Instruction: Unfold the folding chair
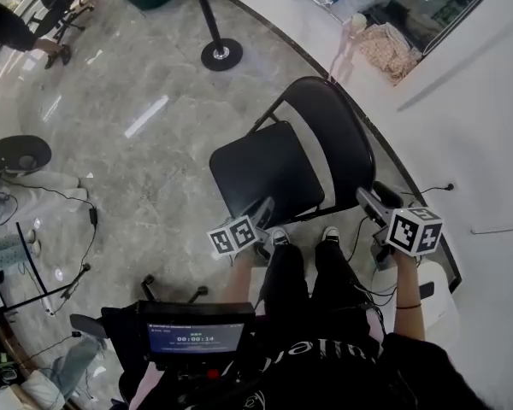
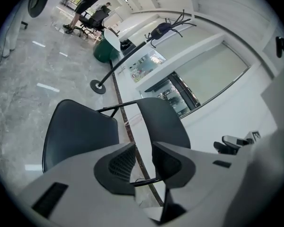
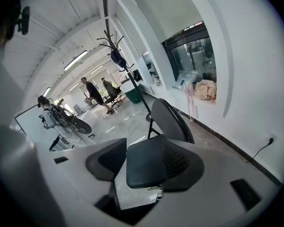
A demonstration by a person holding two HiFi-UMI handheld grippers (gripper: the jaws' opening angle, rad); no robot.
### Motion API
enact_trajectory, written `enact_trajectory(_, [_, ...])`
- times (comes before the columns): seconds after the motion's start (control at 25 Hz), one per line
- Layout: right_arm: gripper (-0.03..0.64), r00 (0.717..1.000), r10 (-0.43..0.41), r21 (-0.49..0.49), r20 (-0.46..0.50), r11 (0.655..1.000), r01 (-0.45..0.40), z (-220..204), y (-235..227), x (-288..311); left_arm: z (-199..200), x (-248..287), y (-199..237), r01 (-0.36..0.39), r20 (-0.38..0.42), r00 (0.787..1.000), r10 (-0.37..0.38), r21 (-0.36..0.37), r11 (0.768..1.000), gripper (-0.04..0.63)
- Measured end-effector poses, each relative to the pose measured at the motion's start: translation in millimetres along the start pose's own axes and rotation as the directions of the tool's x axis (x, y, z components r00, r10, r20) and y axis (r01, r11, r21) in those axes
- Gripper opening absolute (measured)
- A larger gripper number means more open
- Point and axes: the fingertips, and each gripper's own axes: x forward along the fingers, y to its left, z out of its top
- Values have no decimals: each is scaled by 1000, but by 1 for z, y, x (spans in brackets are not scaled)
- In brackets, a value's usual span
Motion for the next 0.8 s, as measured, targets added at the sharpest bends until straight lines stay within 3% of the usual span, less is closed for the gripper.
enact_trajectory(0.16, [220, 999, 32, -16, -4, 999, -32, -18, 18, -18, 3, -15, -36, 15, 34, 999, -17, 52, 999, 103])
enact_trajectory(0.32, [70, 998, 49, -8, 27, 999, -48, -34, 33, -31, -13, -34, -66, 26, 13, 1000, -28, 144, 989, 83])
enact_trajectory(0.6, [29, 993, 113, -9, 29, 994, -113, -61, 62, -66, -66, -61, -97, 38, -56, 998, -28, 179, 983, 55])
enact_trajectory(0.8, [20, 989, 148, -32, 26, 989, -147, -95, 63, -109, -96, -67, -134, 53, -22, 999, -50, 231, 972, 34])
